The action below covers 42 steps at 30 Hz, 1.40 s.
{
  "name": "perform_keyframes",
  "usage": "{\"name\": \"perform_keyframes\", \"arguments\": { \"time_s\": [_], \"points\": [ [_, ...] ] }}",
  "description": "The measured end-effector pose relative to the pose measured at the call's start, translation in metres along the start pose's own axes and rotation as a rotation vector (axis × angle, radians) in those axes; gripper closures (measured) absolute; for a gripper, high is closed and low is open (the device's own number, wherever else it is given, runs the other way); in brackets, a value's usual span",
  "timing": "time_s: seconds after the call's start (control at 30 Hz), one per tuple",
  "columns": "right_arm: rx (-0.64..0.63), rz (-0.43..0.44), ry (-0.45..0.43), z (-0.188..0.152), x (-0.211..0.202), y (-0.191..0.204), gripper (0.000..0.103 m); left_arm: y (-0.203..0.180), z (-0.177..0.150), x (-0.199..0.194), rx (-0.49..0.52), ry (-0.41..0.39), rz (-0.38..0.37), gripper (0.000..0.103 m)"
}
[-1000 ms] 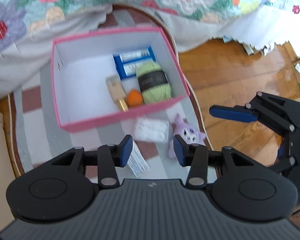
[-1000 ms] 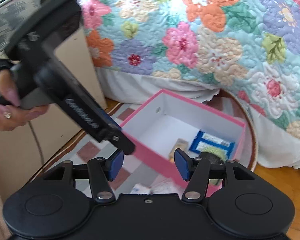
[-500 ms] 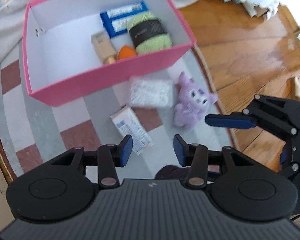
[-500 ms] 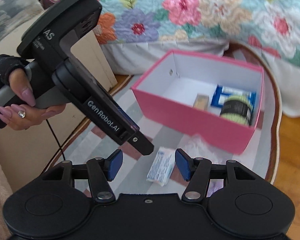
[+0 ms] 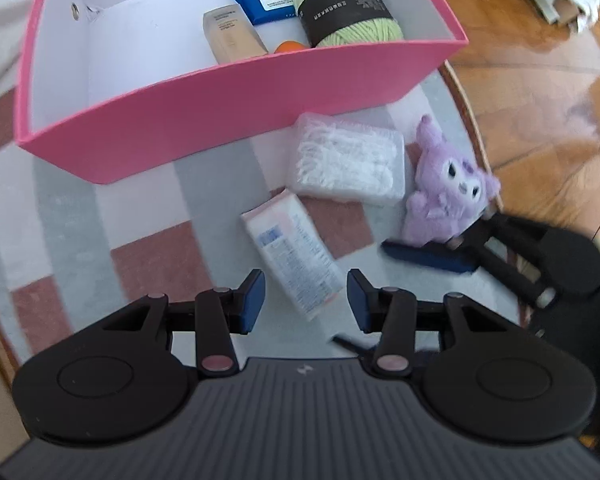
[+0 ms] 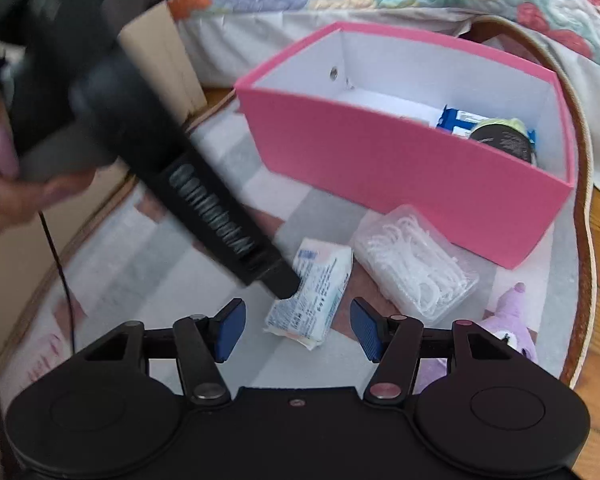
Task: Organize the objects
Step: 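Withdraw the left tool and lower it onto the white wrapped packet, then close the left gripper on the white wrapped packet, then lift the packet with the left gripper and carry it into the box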
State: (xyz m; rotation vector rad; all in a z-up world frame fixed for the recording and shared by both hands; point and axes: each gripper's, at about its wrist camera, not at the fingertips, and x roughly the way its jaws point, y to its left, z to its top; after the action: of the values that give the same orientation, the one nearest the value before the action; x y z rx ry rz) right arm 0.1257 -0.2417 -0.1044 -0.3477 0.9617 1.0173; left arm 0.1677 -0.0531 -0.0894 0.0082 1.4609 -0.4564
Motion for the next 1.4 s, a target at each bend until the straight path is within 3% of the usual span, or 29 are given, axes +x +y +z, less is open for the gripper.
{"name": "perform_keyframes", "arguments": {
  "time_s": [0.3,0.5,0.63,0.73,0.87,0.97,1.07,1.4],
  "points": [
    [-0.054,0.016,0.002,-0.013,0.024,0.008,0.039,0.003,-0.007,0.025,-0.089,-0.007,0.021,0.059],
    [-0.104,-0.087,-0.009,-0.020,0.039,0.016,0.039,0.020,-0.009,0.037,-0.143,-0.051,0.014,0.059],
    [-0.102,-0.105,-0.008,-0.026,0.045,0.016,0.038,0.030,-0.013,0.043,-0.200,-0.068,-0.037,0.059],
    [-0.118,-0.106,-0.024,-0.028,0.045,0.021,0.038,0.028,-0.016,0.045,-0.179,-0.084,-0.074,0.063],
    [-0.110,-0.116,-0.037,-0.029,0.042,0.020,0.049,0.024,-0.018,0.046,-0.126,-0.086,-0.088,0.064],
    [-0.082,-0.099,-0.039,-0.029,0.036,0.013,0.053,0.030,-0.018,0.047,-0.171,-0.064,-0.117,0.066],
    [-0.061,-0.090,-0.048,-0.028,0.024,0.015,0.054,0.026,-0.019,0.038,-0.213,-0.053,-0.118,0.066],
    [-0.003,-0.071,-0.142,0.002,-0.042,0.023,0.054,-0.004,-0.028,-0.046,-0.113,-0.156,-0.073,0.066]
  ]
}}
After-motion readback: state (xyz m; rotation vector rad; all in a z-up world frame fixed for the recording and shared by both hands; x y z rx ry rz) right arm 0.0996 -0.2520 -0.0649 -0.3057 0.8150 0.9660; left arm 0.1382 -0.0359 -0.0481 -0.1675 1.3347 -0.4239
